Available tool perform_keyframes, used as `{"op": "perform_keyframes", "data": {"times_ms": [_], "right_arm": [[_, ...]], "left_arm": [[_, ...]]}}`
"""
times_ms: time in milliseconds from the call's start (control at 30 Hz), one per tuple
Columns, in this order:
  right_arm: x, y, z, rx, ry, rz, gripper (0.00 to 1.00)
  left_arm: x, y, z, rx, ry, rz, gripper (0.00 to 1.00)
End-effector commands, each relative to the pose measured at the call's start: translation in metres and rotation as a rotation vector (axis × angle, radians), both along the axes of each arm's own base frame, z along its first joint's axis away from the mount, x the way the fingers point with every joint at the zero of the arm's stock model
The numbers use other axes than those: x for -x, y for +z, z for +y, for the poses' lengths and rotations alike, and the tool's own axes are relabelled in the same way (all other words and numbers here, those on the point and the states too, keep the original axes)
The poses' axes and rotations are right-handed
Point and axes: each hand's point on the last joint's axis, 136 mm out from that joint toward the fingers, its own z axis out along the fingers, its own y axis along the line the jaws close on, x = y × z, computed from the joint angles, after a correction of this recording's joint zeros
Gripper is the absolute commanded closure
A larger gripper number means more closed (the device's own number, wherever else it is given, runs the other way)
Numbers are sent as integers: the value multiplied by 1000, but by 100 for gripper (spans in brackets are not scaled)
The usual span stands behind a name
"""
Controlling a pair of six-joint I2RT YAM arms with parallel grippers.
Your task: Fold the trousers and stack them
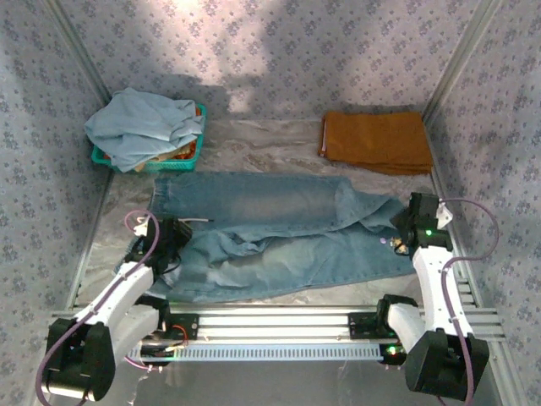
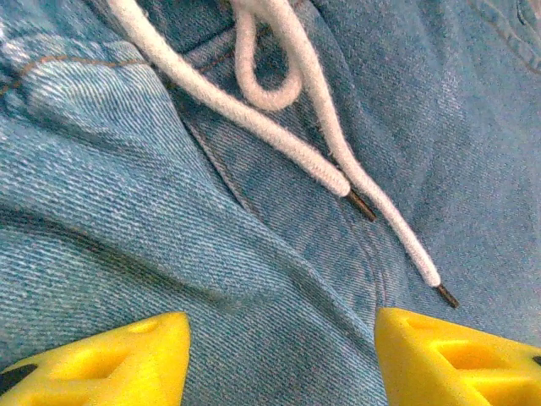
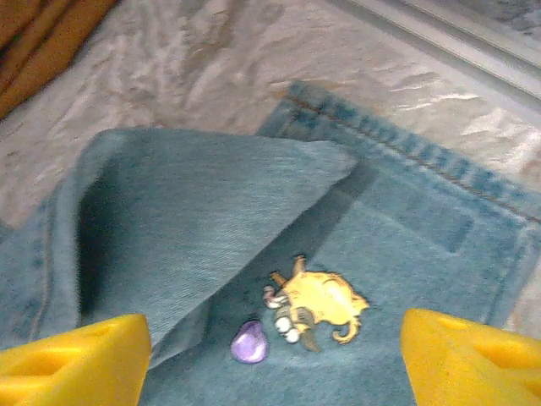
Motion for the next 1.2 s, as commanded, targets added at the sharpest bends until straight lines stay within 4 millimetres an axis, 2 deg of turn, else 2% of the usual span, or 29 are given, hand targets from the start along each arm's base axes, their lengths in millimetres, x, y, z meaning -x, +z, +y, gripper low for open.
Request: {"op": "perform_keyframes", "data": {"times_ms": [0, 33, 133, 300, 333, 367, 467, 500, 533, 567, 633, 667, 733, 833, 933, 1000, 1033, 1100, 1167], "right_arm": [[-29, 21, 13, -118, 31, -100, 12], [-40, 22, 16, -146, 49, -97, 9], [-69, 11, 24, -241, 73, -35, 9], [-112, -18, 27, -369, 97, 26, 18], [-119, -24, 29, -398, 102, 31, 22], [-125, -29, 30, -425, 108, 40, 26], [-134, -46, 30, -460, 96, 80, 30], [-139, -51, 29, -476, 94, 80, 40], [-144, -56, 29, -493, 98, 76, 60], [-148, -58, 28, -505, 101, 78, 74], [-155, -57, 28, -505, 130, 78, 94], [-157, -54, 28, -497, 142, 74, 99], [-161, -43, 26, -473, 155, 47, 100], [-184, -7, 29, -434, 200, -28, 100], [-225, 43, 51, -398, 300, -105, 100], [-253, 88, 65, -353, 384, -178, 100], [-259, 105, 71, -328, 415, -197, 100], [-258, 142, 81, -249, 474, -237, 100], [-243, 161, 79, -150, 487, -264, 100]], "left_arm": [[-1, 2, 5, -35, 13, 4, 39], [-2, 0, 5, -39, 11, 10, 39], [-4, -6, 3, -42, 0, 40, 39], [-8, -12, 0, -47, -17, 71, 39], [-9, -12, 0, -46, -20, 72, 39], [-9, -13, 0, -48, -22, 76, 39], [-10, -13, 2, -58, -21, 78, 38], [-10, -14, 3, -61, -19, 82, 38], [-10, -14, 4, -64, -16, 87, 38], [-11, -14, 5, -66, -16, 87, 38], [-10, -16, 9, -75, -4, 96, 38], [-10, -18, 11, -79, 2, 102, 39], [-8, -21, 14, -82, 11, 113, 40], [-7, -25, 17, -81, 23, 126, 43], [-10, -24, 16, -75, 24, 124, 45], [-12, -21, 16, -73, 22, 121, 46], [-14, -19, 16, -71, 20, 114, 47], [-15, -14, 15, -68, 19, 104, 49], [-14, -10, 15, -64, 20, 85, 50]]}}
